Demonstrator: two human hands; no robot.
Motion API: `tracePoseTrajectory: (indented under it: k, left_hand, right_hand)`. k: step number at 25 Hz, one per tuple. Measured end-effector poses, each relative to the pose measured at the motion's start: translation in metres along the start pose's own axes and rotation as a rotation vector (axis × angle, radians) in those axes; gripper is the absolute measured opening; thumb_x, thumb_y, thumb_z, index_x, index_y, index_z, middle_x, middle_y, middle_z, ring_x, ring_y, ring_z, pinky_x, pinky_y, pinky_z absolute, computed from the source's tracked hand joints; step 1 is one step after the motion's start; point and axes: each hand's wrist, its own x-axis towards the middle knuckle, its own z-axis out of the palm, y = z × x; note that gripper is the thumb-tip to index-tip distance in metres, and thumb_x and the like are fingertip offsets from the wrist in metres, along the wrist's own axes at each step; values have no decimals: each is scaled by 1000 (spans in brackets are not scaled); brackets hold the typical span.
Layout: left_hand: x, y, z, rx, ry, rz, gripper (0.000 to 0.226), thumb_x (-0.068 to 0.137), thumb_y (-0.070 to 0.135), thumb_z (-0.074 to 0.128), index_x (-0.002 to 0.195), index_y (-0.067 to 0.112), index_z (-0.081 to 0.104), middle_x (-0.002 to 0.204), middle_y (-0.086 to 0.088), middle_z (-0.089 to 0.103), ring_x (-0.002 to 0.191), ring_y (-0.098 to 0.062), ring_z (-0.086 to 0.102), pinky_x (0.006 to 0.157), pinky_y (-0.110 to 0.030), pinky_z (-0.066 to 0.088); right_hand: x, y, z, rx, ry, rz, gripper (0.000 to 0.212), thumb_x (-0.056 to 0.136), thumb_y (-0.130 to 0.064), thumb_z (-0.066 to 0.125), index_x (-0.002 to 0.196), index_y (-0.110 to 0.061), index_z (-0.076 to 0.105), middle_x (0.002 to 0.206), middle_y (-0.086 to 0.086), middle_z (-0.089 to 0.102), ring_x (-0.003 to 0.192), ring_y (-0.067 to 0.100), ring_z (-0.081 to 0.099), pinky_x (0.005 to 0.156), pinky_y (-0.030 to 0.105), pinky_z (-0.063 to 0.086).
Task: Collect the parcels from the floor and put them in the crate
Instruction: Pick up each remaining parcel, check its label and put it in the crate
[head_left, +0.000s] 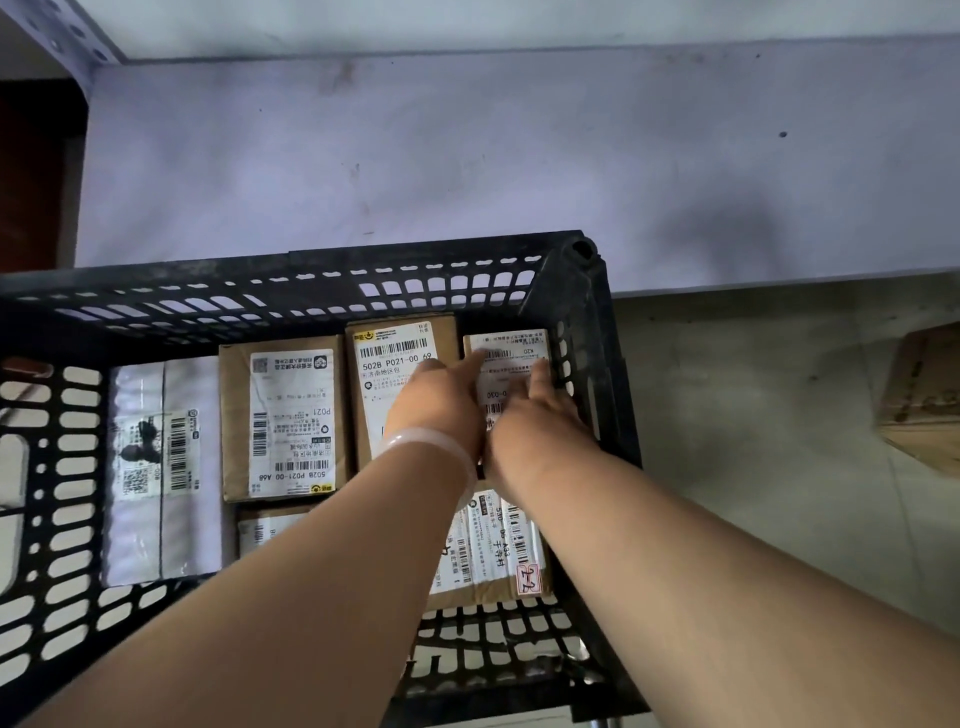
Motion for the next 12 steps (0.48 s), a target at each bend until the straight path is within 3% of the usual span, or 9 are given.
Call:
tracePoseTrajectory:
  k: [3, 9, 12]
  left_hand:
    - [-1, 1, 8, 189, -51, 50, 61, 96, 29, 43, 149, 40, 14, 137, -8, 33, 124, -32, 43, 102, -43, 42]
    - [-14, -8, 8, 444, -21, 81, 86, 83, 71, 42, 148, 41, -5, 133, -6, 28, 121, -30, 39, 90, -45, 43]
    - [-12, -8, 8, 496, -16, 64, 87, 82, 72, 43, 148, 42, -6, 133, -7, 29, 121, -30, 39, 90, -45, 43]
  right_hand:
    - [4, 7, 13, -144, 38, -90, 84, 93, -20, 49, 152, -16, -11, 157, 1, -28, 147, 23, -12, 120, 41, 10]
    - [-21, 31, 48, -124, 31, -130, 71, 92, -8, 27, 151, -10, -13, 155, 6, -32, 146, 24, -19, 120, 42, 7]
    - [-17, 29, 50, -83, 28, -122, 72, 92, -8, 27, 150, -12, -15, 153, 2, -35, 145, 22, -23, 120, 45, 3]
